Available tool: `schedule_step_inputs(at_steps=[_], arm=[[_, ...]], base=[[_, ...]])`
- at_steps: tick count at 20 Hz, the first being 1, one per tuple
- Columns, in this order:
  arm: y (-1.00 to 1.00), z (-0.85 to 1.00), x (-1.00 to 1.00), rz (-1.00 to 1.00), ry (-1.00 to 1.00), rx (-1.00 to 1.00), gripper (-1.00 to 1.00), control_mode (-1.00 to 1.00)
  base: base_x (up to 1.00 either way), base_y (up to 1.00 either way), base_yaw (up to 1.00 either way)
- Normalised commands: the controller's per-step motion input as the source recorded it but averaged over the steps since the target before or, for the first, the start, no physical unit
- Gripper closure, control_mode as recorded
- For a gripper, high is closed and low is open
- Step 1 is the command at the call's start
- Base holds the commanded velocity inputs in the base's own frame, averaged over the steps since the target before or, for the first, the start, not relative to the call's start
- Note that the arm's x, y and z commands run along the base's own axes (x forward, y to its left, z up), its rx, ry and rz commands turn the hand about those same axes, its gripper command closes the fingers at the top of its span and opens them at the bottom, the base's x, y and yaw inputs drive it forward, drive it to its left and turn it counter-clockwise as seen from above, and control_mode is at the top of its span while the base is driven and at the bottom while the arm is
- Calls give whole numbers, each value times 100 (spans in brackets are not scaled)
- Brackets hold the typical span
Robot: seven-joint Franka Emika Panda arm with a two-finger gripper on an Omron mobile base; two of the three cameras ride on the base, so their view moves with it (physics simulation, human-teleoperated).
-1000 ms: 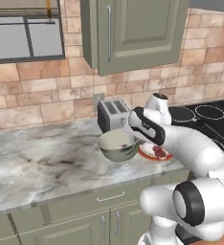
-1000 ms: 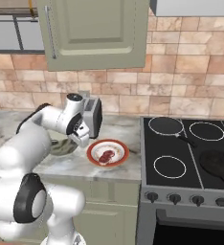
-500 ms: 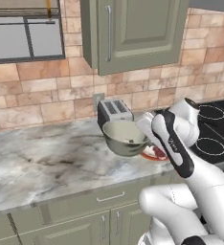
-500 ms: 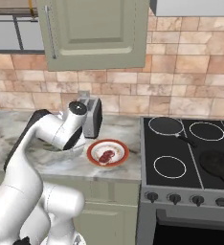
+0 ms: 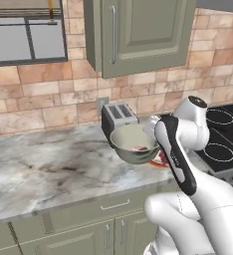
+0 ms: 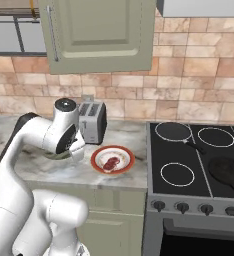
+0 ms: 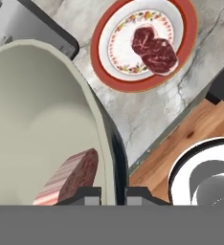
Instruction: Place one of the steaks on the plate and the other in the bowl. Then place the bowl in the fridge.
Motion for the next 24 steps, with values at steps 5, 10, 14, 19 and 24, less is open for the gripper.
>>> schedule_step_inputs(at_steps=[5, 10, 14, 19, 24], arm=[[-34, -8, -9, 0, 0, 0, 100, -100], [0, 0, 0, 0, 0, 0, 100, -100], [0, 0, -8, 0, 0, 0, 100, -100], [0, 0, 0, 0, 0, 0, 100, 100], [0, 0, 0, 0, 0, 0, 100, 100]], base=[[0, 0, 0], [0, 0, 0], [0, 0, 0], [-47, 22, 16], [-59, 58, 30]])
